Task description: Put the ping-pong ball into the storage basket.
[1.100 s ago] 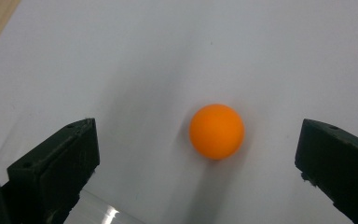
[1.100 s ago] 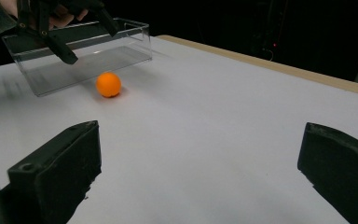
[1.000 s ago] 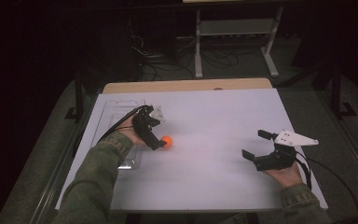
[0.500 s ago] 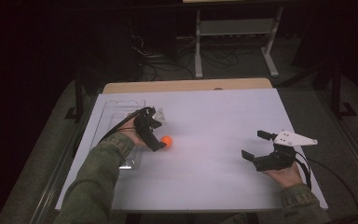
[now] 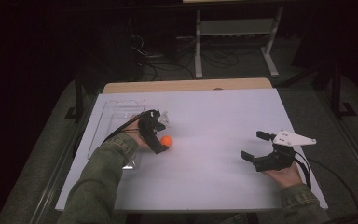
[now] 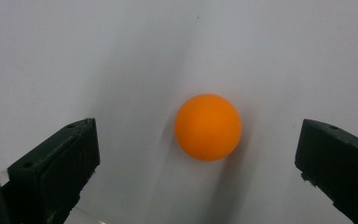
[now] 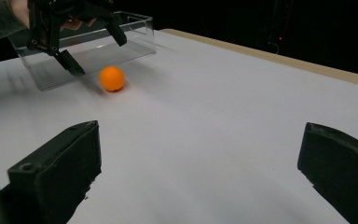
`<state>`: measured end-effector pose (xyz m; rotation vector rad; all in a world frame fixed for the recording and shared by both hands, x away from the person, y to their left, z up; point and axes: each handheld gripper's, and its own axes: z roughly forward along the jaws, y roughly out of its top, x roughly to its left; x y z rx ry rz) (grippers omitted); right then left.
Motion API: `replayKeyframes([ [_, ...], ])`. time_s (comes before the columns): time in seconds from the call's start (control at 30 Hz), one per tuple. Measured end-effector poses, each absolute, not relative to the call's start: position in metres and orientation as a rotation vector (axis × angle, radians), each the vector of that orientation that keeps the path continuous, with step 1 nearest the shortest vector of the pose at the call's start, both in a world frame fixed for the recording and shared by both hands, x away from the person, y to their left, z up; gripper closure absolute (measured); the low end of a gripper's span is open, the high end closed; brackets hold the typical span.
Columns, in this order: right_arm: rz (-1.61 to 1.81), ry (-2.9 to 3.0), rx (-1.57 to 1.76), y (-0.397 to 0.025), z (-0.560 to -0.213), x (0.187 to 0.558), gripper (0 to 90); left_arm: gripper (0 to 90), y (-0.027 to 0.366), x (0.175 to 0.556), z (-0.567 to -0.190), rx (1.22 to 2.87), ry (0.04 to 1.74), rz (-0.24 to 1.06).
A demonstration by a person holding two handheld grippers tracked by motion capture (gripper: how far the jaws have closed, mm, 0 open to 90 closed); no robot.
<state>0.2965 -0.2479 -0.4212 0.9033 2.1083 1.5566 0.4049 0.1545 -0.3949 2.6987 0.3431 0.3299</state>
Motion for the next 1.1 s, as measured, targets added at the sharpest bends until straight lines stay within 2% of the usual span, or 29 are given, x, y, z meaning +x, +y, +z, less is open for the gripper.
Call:
replayKeyframes([
  [0.67,1.56,2.108,0.898,-0.248,-0.421,0.296,0.0,0.0,0.138,0.409,-0.404,2.81,0.294,0.321],
  [0.77,1.561,2.109,0.898,-0.248,-0.421,0.296,0.0,4.7,0.138,0.409,-0.404,2.82,0.284,0.291],
  [1.0,1.561,2.105,0.898,-0.248,-0.42,0.296,0.0,7.1,0.137,0.411,-0.407,2.85,0.288,0.293],
  [1.1,1.56,2.106,0.898,-0.248,-0.421,0.296,0.0,13.6,0.137,0.411,-0.408,2.872,0.279,0.305],
])
